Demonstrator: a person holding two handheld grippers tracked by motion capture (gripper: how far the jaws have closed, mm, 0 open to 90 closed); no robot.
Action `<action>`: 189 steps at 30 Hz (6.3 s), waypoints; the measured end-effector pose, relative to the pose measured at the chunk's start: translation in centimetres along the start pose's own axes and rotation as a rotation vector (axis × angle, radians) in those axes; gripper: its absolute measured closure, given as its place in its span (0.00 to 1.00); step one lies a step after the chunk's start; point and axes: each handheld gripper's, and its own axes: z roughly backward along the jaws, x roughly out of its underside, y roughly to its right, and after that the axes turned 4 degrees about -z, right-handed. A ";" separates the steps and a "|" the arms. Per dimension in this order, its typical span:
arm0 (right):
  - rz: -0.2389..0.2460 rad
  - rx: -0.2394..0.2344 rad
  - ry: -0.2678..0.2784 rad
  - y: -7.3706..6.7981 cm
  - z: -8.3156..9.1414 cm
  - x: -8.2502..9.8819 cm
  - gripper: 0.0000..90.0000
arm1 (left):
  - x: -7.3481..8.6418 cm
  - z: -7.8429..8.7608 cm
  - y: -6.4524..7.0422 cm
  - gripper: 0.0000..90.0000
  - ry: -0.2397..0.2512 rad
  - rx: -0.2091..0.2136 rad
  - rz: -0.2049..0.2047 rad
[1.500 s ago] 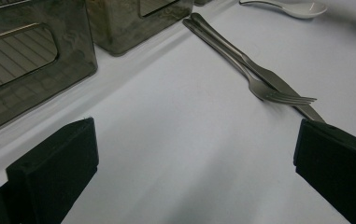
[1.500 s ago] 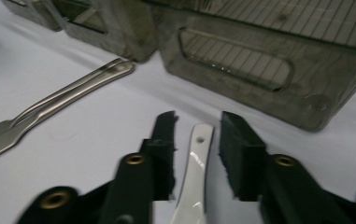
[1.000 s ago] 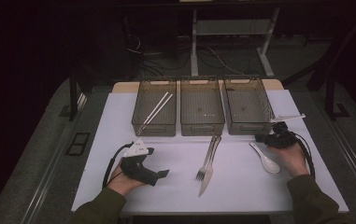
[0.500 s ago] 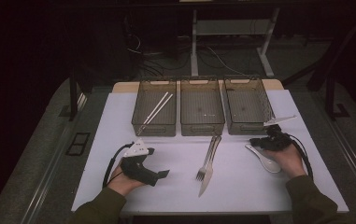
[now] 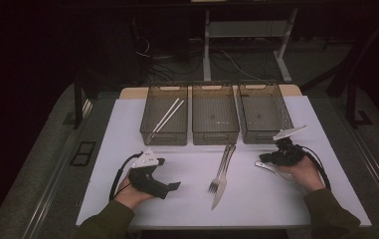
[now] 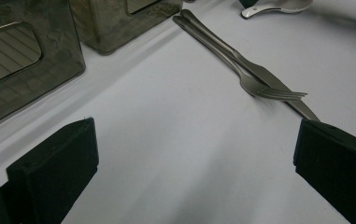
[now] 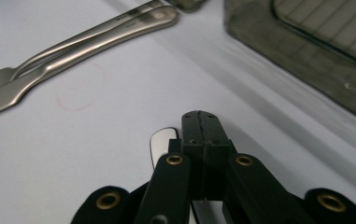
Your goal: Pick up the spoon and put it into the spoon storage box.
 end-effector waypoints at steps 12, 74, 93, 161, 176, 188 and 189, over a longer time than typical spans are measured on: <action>0.053 -0.054 -0.030 -1.2 0.0 0.2 1.00 | 0.0 0.0 0.1 0.00 0.000 0.006 -0.002; 0.036 0.074 -0.024 -0.1 5.4 6.9 0.72 | 0.1 0.0 0.0 0.00 -0.007 0.013 -0.006; 0.075 0.052 -0.018 -0.2 6.1 7.1 0.90 | 0.1 -0.1 0.0 0.00 0.005 0.030 -0.009; 0.125 -0.016 0.251 -1.6 7.9 -3.1 0.90 | 0.3 -0.2 -0.1 0.00 0.033 0.069 -0.007; 0.149 0.013 0.264 -2.8 6.7 -6.6 0.90 | 0.3 -0.3 0.0 0.00 0.033 0.065 0.000; 0.146 0.027 0.270 -2.8 5.0 -10.1 0.90 | 0.4 -0.3 0.0 0.00 0.038 0.068 0.003; 0.149 0.028 0.272 -2.7 4.8 -10.4 0.90 | 0.4 -0.3 0.0 0.00 0.038 0.068 0.003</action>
